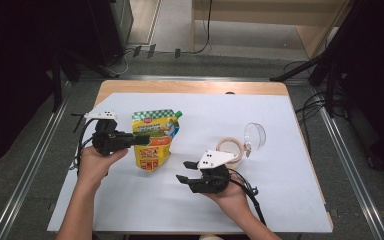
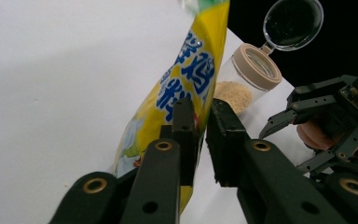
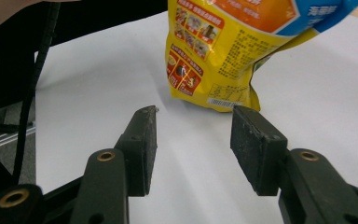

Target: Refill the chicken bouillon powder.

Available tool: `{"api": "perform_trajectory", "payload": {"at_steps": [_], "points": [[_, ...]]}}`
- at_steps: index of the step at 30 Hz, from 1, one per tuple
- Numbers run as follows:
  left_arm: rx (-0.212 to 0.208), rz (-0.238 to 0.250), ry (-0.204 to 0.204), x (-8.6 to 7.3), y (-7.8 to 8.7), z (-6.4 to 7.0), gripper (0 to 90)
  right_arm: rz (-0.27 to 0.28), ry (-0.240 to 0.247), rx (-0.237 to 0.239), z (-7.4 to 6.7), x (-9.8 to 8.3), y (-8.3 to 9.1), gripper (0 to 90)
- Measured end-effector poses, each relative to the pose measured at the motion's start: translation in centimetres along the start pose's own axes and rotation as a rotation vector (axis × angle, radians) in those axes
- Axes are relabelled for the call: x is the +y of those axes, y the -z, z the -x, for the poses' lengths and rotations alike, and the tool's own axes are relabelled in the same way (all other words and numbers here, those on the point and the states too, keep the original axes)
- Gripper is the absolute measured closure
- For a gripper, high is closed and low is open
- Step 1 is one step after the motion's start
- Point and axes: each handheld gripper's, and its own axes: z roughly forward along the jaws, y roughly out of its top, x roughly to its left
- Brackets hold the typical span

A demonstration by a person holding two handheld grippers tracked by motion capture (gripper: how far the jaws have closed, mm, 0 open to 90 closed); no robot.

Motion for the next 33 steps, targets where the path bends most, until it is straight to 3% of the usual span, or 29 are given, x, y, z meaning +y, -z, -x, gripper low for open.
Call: {"api": "perform_trajectory", "payload": {"at_steps": [2,5,10,16,19,22,27,33], "points": [[0.0,0.01,0.004,0.1,0.2,0.2,76.8,0.001,0.0,0.002,0.0,0.0,0.0,52.3],[0.023,-0.012,-0.006,0.5,0.3,0.6,71.6,0.0,-0.002,0.002,0.1,0.0,0.0,53.4],[-0.011,0.017,-0.025,0.9,0.7,1.2,67.8,-0.022,-0.042,0.015,0.5,0.1,0.1,55.9],[0.027,-0.011,-0.026,1.6,0.9,1.9,64.7,-0.041,-0.062,0.016,0.9,0.3,0.3,55.1],[0.036,-0.001,-0.04,2.0,1.3,2.2,60.6,-0.061,-0.073,0.02,1.1,0.5,0.4,54.3],[0.037,0.004,-0.037,2.4,1.6,2.5,57.7,-0.069,-0.067,0.018,1.1,0.6,0.5,54.2],[0.053,0.016,0.013,3.1,2.3,2.7,54.7,-0.072,-0.052,0.021,1.1,0.7,0.7,53.8],[0.075,0.019,0.011,4.1,3.2,3.0,53.0,-0.096,-0.037,0.032,1.0,1.0,0.7,53.6]]}}
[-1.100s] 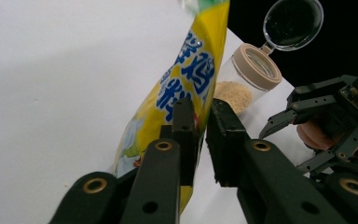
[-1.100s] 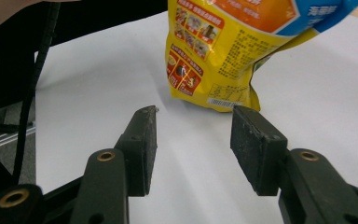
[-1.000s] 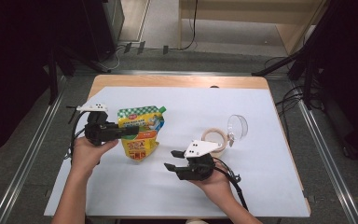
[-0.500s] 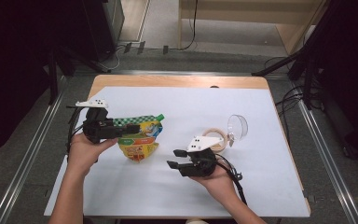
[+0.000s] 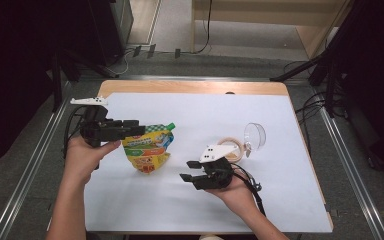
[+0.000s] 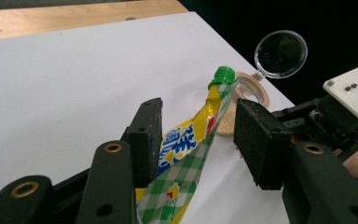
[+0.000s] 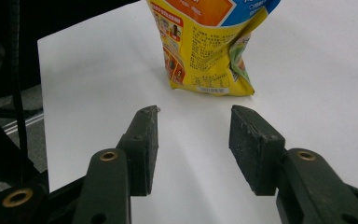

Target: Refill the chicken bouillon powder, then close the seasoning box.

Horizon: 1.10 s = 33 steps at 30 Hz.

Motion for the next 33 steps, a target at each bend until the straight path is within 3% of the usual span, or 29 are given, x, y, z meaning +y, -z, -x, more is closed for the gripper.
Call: {"api": "perform_trajectory", "payload": {"at_steps": [16,27,33], "points": [[0.082,0.068,0.02,1.6,2.2,-1.1,51.6,-0.004,-0.009,0.014,0.4,0.7,1.1,53.5],[0.18,0.076,0.056,0.4,2.6,-3.3,48.0,0.011,-0.019,-0.004,1.1,1.1,2.6,53.0],[0.193,0.071,0.068,-0.6,2.2,-4.1,48.6,0.016,-0.017,-0.016,1.4,1.6,3.8,52.8]]}}
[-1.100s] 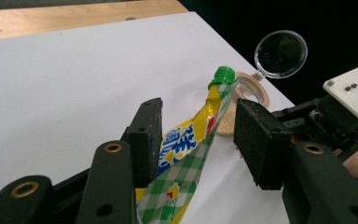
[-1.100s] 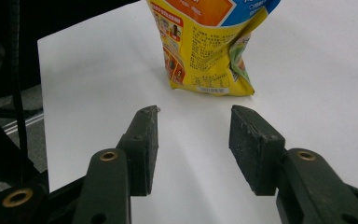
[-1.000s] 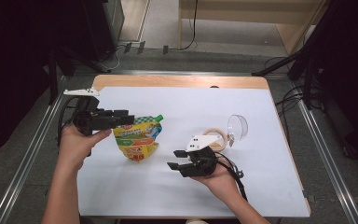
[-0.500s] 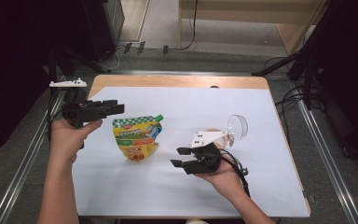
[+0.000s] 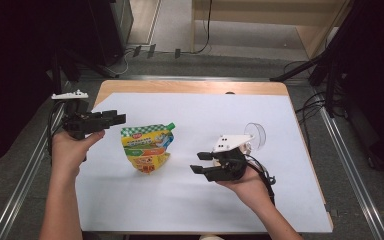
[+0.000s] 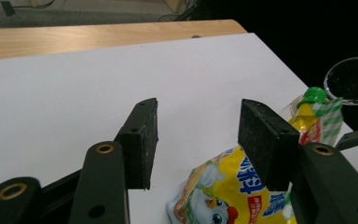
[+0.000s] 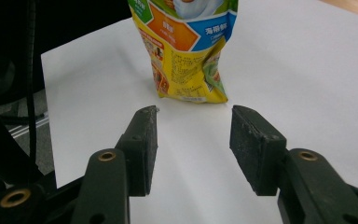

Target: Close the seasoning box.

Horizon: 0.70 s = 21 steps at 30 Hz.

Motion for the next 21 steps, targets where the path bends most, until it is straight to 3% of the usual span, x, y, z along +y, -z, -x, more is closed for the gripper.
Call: {"api": "perform_trajectory", "payload": {"at_steps": [10,21], "points": [[0.014,-0.055,-0.016,-1.2,-1.9,-0.3,48.6,0.006,0.014,-0.046,0.6,0.9,2.2,51.2],[0.0,-0.069,-0.023,-1.9,-2.6,-0.4,48.2,0.039,-0.001,-0.082,1.9,1.6,5.3,51.7]]}}
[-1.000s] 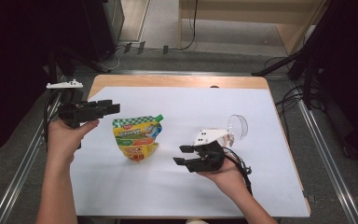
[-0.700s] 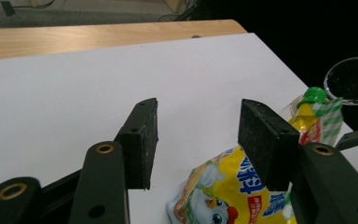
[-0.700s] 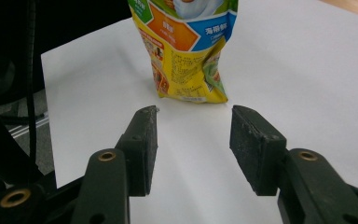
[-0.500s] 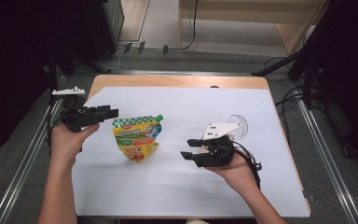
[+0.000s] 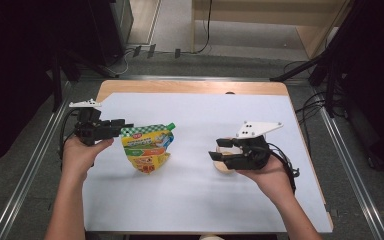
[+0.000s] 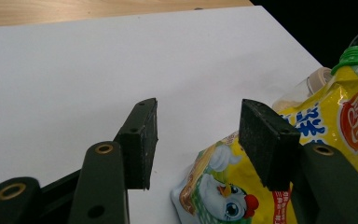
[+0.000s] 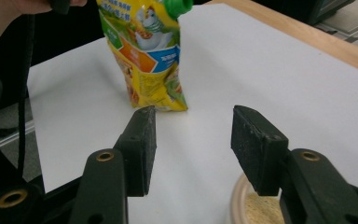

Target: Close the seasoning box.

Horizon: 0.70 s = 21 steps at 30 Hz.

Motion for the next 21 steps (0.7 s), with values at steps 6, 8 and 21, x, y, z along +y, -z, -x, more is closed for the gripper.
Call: {"api": "perform_trajectory", "payload": {"at_steps": [6,8,21], "points": [[-0.003,0.001,-0.004,-0.1,0.1,0.1,48.1,0.018,-0.02,-0.031,1.1,0.1,1.7,52.4],[-0.005,0.001,-0.004,-0.1,0.1,0.1,48.0,0.022,-0.026,-0.039,1.6,0.2,2.2,52.6],[-0.009,-0.004,-0.006,-0.2,0.1,0.2,47.2,0.037,-0.075,-0.103,4.1,-0.3,5.3,65.5]]}}
